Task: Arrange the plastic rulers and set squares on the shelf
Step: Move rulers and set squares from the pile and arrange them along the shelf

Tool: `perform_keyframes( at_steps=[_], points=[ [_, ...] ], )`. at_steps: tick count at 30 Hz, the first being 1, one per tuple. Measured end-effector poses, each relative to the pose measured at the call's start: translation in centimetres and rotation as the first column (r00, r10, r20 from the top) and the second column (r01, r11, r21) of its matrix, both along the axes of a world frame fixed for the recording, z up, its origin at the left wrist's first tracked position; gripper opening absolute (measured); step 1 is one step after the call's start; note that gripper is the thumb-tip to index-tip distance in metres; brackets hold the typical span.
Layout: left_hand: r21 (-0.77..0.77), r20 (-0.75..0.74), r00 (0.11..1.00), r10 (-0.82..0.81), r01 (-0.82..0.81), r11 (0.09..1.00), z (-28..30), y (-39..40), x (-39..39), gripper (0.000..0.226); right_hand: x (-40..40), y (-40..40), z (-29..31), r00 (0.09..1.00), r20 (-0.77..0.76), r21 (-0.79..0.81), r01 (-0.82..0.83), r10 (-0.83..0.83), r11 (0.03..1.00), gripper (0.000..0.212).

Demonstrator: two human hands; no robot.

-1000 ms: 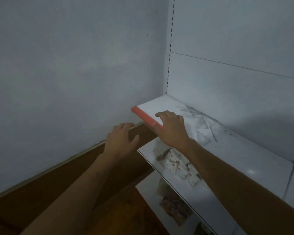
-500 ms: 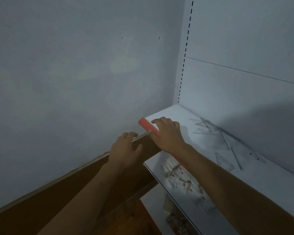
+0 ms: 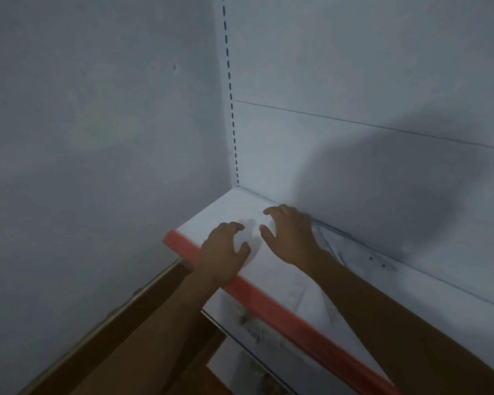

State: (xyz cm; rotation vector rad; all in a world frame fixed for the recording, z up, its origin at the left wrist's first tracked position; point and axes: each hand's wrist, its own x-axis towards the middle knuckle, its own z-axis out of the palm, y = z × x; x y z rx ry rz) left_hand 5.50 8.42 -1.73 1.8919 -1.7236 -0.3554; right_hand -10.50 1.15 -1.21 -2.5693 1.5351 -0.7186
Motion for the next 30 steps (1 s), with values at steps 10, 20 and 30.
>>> perform_keyframes(
  at_steps=[10,20,30],
  points=[
    [0.008,0.092,0.925,-0.369,0.37,0.929,-2.6,-9.4,-3.2,0.051,-6.3,-0.9,-2.6,0.918,-0.073,0.113,0.395,-0.389,0.912,0.055],
    [0.103,0.343,0.798,-0.496,0.492,0.864,-5.8,-14.4,-3.3,0.059,-4.3,0.8,-5.6,0.851,-0.256,0.291,0.521,-0.46,0.802,0.059],
    [-0.052,0.384,0.798,-0.464,0.52,0.853,-7.1,-13.8,-2.8,0.059,-3.0,2.0,-7.7,0.823,-0.059,0.104,0.568,-0.565,0.816,0.035]
  ],
)
